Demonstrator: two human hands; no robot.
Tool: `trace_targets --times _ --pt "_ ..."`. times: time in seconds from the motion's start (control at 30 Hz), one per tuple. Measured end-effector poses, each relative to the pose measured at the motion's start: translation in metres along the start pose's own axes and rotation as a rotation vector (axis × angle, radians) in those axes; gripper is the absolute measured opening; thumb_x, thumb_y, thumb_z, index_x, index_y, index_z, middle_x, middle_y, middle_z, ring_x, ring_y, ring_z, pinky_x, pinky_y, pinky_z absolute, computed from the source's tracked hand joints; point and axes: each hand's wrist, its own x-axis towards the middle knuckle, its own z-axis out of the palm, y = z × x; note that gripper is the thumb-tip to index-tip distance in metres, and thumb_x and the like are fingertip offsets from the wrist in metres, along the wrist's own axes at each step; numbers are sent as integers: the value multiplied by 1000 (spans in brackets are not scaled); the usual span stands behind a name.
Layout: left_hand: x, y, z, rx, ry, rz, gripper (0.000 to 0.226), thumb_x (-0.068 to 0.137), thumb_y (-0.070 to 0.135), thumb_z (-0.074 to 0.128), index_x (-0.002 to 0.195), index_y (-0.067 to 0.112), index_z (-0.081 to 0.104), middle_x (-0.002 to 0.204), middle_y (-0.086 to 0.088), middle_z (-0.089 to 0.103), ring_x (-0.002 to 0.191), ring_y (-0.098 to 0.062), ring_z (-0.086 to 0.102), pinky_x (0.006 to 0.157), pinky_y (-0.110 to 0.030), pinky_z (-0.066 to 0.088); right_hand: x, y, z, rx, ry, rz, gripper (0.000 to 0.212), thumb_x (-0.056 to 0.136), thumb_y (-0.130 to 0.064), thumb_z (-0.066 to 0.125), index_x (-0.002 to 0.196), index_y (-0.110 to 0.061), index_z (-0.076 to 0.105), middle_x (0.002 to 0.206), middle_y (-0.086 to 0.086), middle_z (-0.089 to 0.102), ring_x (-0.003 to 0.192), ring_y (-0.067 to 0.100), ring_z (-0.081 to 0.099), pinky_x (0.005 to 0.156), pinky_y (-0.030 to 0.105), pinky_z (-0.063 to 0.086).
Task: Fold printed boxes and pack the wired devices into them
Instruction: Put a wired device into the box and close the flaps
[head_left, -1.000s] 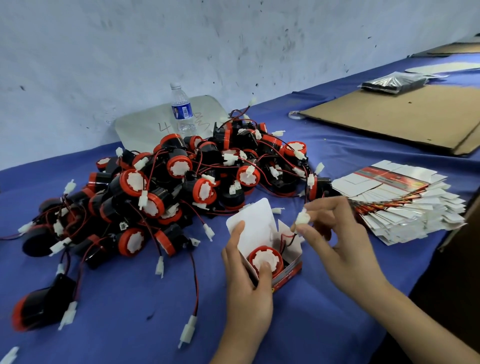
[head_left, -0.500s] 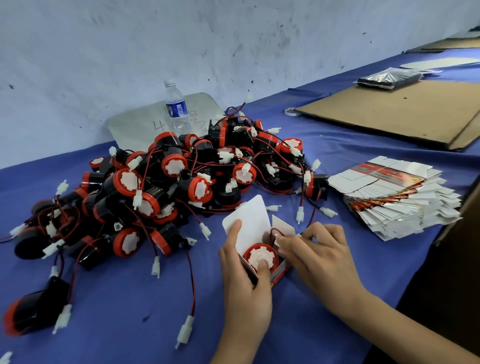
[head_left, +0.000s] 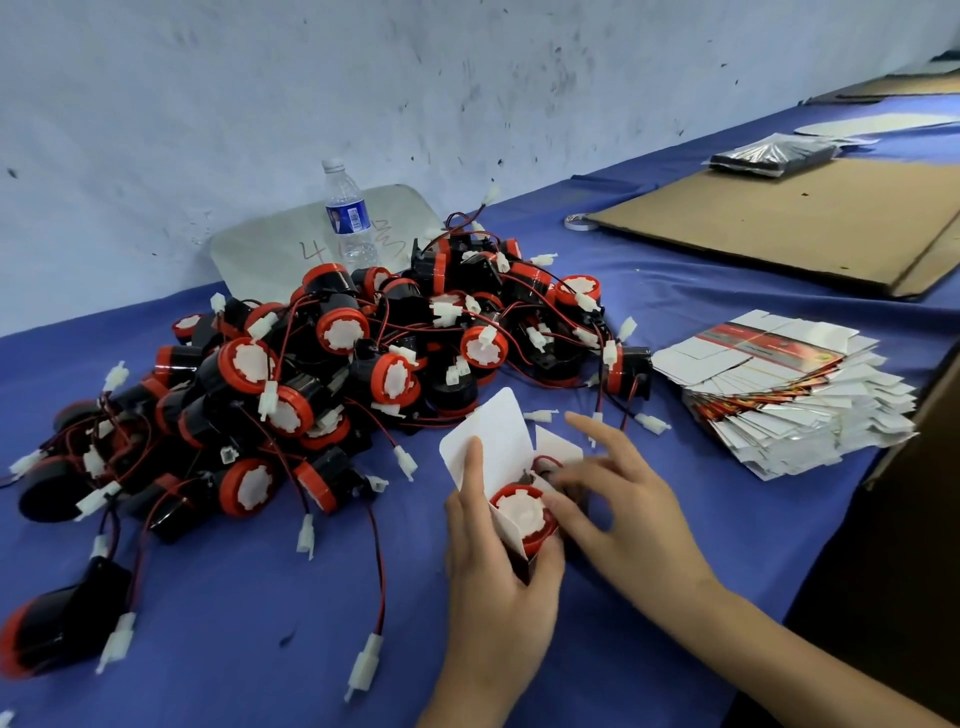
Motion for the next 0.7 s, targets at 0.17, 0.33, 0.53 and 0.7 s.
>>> trace_targets --times 0.17,0.33,0.53,0.7 --pt "-2 -2 0 130 -24 39 100 87 22 64 137 67 -10 124 28 34 117 -4 47 98 -35 45 -1 -9 7 -40 -54 118 29 95 -33 56 124 -30 62 146 -11 44 117 9 55 91 36 51" --pt "-5 -6 1 211 -26 80 104 91 15 60 137 63 -20 138 -1 34 122 -21 46 100 -40 45 8 -16 6 -32 -131 206 32 99 -38 42 127 -32 57 111 -13 52 95 13 58 82 30 49" --pt "-8 -9 5 352 2 116 72 91 40 42 144 45 -5 159 12 6 137 15 0 110 -13 10 22 -11 7 -85 -179 322 29 101 -27 38 107 -19 65 89 -5 44 83 18 51 70 31 40" --pt "-8 -6 2 367 29 90 65 88 39 48 144 44 17 157 6 25 141 -2 22 113 -34 28 34 -3 6 -3 -251 373 26 99 -31 48 111 -32 71 79 -11 36 75 6 44 59 16 31"
